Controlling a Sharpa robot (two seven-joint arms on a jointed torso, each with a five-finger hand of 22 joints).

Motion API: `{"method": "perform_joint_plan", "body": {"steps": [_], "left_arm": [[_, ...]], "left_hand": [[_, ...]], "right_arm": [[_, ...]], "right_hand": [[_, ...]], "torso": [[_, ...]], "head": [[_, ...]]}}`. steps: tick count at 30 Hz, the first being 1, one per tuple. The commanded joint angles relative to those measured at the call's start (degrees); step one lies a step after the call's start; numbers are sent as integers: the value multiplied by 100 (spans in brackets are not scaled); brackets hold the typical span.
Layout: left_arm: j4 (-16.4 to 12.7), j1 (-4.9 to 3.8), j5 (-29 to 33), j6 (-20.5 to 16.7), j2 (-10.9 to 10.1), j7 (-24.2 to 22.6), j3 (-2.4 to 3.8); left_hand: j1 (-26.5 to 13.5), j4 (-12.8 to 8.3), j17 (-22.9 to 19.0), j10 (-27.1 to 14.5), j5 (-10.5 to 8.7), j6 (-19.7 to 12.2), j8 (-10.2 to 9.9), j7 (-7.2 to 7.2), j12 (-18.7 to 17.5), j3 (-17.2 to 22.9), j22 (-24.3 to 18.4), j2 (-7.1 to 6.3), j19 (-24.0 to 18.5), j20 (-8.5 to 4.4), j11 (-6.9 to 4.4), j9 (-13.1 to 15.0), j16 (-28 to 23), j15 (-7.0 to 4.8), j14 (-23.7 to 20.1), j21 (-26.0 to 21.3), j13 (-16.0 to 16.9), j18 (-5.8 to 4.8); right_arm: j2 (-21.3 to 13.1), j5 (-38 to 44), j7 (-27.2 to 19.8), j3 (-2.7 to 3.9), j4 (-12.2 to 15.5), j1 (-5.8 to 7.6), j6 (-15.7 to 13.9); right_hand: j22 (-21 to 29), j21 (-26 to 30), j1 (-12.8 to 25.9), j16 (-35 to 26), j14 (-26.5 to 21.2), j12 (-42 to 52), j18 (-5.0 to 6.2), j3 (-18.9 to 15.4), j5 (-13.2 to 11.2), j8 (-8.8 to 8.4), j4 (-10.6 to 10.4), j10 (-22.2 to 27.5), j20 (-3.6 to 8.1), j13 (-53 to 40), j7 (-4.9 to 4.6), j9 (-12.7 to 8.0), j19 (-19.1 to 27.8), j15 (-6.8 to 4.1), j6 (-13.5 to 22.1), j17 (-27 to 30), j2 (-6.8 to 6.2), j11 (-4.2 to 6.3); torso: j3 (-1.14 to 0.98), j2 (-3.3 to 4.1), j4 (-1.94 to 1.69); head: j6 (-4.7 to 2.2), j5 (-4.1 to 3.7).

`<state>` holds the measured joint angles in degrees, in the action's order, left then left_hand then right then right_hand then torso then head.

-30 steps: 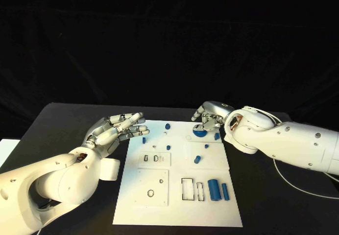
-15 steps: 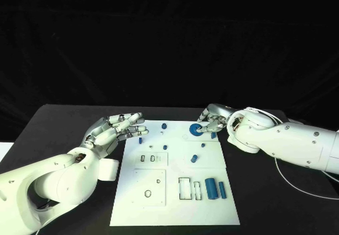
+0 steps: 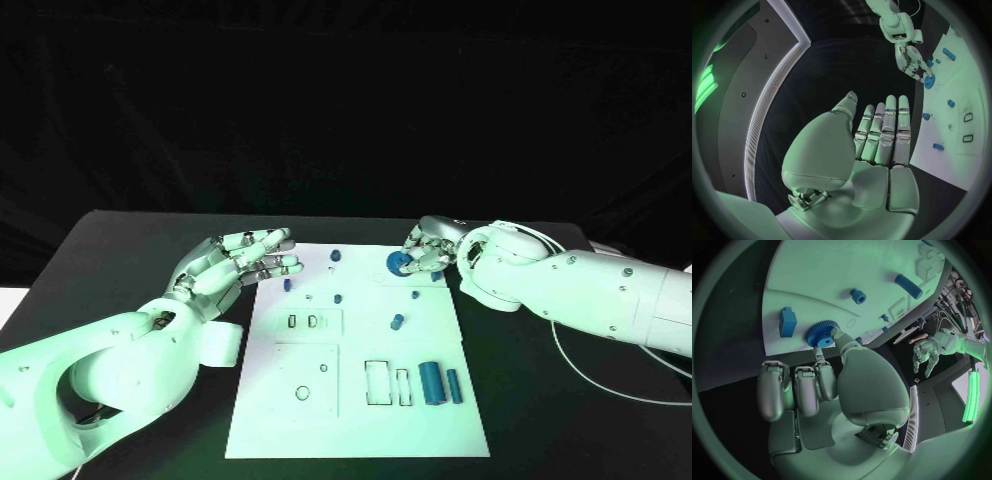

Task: Assemble the parts on the task board

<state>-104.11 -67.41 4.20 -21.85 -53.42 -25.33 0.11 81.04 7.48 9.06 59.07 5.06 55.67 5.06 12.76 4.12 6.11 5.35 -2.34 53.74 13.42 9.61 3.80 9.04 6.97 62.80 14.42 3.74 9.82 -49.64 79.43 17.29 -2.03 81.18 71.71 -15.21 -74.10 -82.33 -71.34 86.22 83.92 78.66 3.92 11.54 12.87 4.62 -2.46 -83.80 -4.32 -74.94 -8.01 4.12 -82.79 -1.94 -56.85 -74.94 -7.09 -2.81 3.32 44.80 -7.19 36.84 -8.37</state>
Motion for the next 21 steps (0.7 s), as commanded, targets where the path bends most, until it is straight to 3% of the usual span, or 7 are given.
{"method": "perform_joint_plan", "body": {"steps": [1,12,21], "left_arm": [[-6,-6,-41,128,12,-22,3],[-9,-5,-41,144,5,-8,3],[-21,-5,-41,158,-3,1,3]], "left_hand": [[-7,-37,8,-7,-29,-21,-23,-27,-28,5,-7,47,36,0,17,-5,-27,12,42,-8,-4,70],[-7,-37,8,-7,-29,-21,-23,-27,-28,5,-7,47,36,0,17,-5,-27,12,42,-8,-4,70],[-10,-38,10,-9,-30,-21,-26,-25,-30,2,-8,49,38,-1,17,-5,-30,12,44,-9,-4,71]], "right_arm": [[29,70,66,-2,-29,-13,92],[75,328,160,-1,-98,-17,199],[121,1501,365,-1,-26,-109,350]], "right_hand": [[-10,-41,-27,30,463,39,-72,-33,20,31,-8,-16,-15,-456,-1,-2,-45,51,36,-681,55,-12],[-162,-119,-139,68,474,310,-99,14,29,136,32,-164,-13,-737,31,35,-104,38,-145,-759,174,12],[-451,-259,-358,98,483,652,-155,181,-360,306,222,-362,55,-1073,147,118,-225,-42,-514,-822,226,113]], "torso": [[7,-2,1],[5,-2,-1],[2,1,3]], "head": [[1,1],[6,2],[25,4]]}}
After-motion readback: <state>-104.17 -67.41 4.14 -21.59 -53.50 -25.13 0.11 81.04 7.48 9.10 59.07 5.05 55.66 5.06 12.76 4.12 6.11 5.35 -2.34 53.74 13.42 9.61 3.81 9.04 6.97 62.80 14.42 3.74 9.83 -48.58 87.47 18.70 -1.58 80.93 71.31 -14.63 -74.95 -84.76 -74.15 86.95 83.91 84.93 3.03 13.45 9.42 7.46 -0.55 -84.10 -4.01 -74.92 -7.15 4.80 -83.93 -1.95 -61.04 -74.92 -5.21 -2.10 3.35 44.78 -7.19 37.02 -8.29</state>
